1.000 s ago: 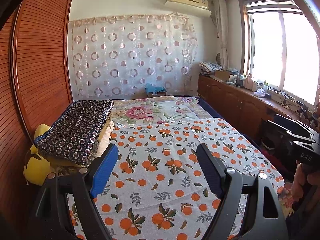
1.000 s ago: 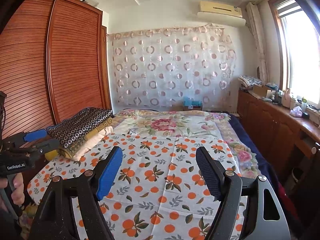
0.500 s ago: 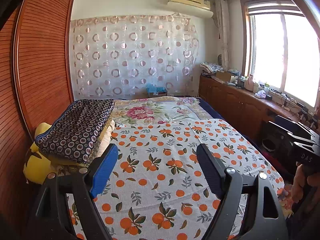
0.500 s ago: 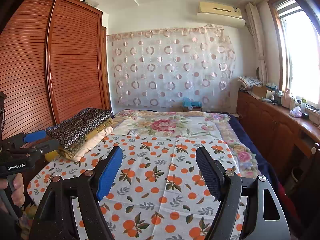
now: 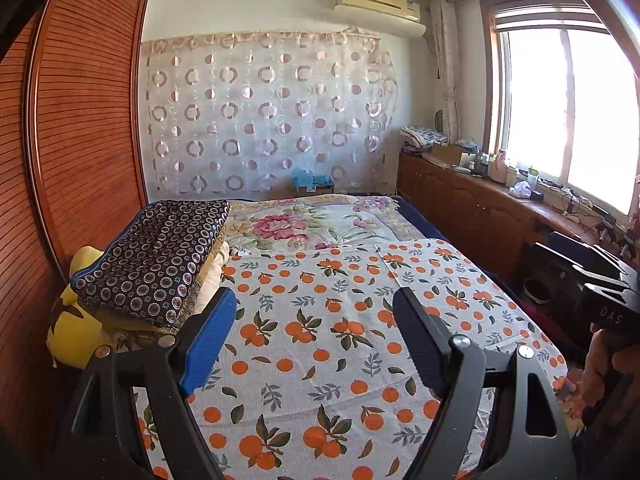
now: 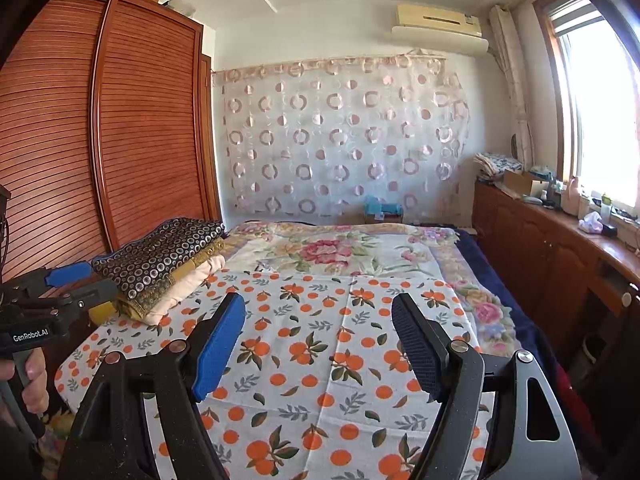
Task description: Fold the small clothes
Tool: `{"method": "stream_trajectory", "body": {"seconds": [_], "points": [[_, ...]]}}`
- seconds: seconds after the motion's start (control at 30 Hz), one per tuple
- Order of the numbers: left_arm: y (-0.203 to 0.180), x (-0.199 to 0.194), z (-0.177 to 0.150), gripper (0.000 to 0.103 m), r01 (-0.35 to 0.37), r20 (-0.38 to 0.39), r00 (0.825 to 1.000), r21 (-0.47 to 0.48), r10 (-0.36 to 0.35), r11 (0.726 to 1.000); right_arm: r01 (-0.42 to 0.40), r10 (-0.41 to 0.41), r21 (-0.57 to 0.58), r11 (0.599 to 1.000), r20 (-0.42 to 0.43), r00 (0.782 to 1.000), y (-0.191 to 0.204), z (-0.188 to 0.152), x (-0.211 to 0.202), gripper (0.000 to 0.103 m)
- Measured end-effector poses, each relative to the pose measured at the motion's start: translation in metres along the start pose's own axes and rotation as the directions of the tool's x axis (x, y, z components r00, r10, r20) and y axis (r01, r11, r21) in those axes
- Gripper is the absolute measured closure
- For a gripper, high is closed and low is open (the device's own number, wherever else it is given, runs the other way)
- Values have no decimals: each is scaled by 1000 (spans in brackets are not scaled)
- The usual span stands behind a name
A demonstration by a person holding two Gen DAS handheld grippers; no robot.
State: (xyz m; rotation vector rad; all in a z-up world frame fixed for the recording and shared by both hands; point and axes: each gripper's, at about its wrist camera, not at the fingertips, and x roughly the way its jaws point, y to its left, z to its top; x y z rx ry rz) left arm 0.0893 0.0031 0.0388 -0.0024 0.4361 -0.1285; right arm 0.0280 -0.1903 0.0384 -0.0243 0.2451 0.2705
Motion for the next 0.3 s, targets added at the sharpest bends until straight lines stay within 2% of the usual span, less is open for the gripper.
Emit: {"method": "stream_trajectory", "body": {"seconds": [0.3], "points": [[-1, -2, 1, 22, 0, 3, 1000, -3, 0, 1000, -1, 1, 1, 1000, 1, 1000, -1, -1, -1, 25]]}}
